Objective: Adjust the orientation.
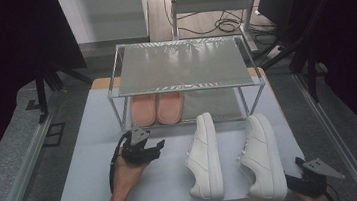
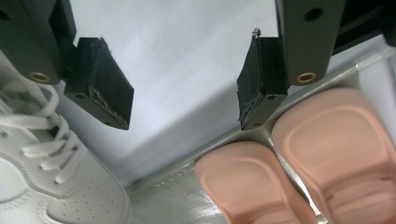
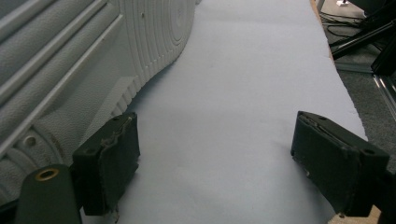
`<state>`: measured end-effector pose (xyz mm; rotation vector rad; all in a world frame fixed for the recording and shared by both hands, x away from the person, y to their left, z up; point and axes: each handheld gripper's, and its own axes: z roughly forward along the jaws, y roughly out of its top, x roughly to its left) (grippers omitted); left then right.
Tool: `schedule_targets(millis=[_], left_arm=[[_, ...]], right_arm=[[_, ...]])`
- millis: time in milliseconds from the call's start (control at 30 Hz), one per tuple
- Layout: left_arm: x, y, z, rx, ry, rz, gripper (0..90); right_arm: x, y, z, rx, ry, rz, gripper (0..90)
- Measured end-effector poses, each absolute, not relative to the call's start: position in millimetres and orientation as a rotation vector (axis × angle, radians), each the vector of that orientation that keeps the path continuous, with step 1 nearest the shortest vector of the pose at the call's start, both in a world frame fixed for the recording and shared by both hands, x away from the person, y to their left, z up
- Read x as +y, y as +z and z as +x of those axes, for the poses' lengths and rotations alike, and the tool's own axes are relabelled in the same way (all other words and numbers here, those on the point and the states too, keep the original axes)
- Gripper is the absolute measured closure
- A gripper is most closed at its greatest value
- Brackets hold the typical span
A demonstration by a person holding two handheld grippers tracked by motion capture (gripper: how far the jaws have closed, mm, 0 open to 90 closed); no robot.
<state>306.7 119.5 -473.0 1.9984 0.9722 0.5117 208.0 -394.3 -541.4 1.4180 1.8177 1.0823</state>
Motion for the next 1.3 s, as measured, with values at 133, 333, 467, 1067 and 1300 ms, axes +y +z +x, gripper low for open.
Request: schedule_targets(millis=[133,333,467,1067,1300], left_arm=[[125.9,-473.1,298.5,0.976,0.501,2.003,33.1],[136.5,-476.3,287.8,0.990,0.472,2.002,30.9],[141.9,-478.1,282.7,0.997,0.473,2.004,29.8],[168.1,-493.9,259.8,1.084,0.455,1.999,16.2],[177.1,-506.5,253.8,1.122,0.425,2.006,13.7]], right_arm=[[-394.3,-541.4,208.0,1.817,1.083,1.419,15.4],[-394.2,-541.4,208.0,1.816,1.084,1.419,15.4],[-394.2,-541.4,208.0,1.816,1.084,1.419,15.4],[-394.3,-541.6,207.7,1.814,1.086,1.420,15.4],[-394.3,-541.5,207.7,1.814,1.086,1.420,15.4]])
